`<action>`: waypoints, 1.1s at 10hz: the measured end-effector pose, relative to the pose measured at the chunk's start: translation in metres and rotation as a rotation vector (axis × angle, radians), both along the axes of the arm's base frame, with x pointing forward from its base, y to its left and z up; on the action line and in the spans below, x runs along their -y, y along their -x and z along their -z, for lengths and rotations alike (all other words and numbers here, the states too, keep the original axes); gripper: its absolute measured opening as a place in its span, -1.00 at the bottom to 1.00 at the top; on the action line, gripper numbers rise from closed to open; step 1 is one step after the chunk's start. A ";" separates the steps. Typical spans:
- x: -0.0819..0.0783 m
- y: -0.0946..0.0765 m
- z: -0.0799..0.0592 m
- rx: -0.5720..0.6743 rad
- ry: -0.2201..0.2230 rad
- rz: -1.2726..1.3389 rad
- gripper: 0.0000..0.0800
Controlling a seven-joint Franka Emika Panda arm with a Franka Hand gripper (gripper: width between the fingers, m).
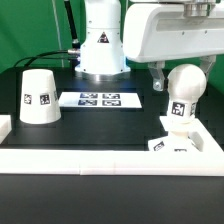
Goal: Assemble lamp
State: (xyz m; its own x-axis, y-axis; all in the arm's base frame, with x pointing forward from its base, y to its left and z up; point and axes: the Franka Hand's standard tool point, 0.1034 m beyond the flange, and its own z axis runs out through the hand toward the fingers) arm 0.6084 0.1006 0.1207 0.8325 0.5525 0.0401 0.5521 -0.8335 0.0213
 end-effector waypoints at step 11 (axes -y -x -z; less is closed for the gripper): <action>-0.010 -0.004 0.003 -0.012 0.059 -0.573 0.68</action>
Offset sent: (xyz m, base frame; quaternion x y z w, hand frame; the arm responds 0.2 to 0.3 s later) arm 0.0060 0.0072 0.0002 0.0045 -0.0096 -0.2181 0.9759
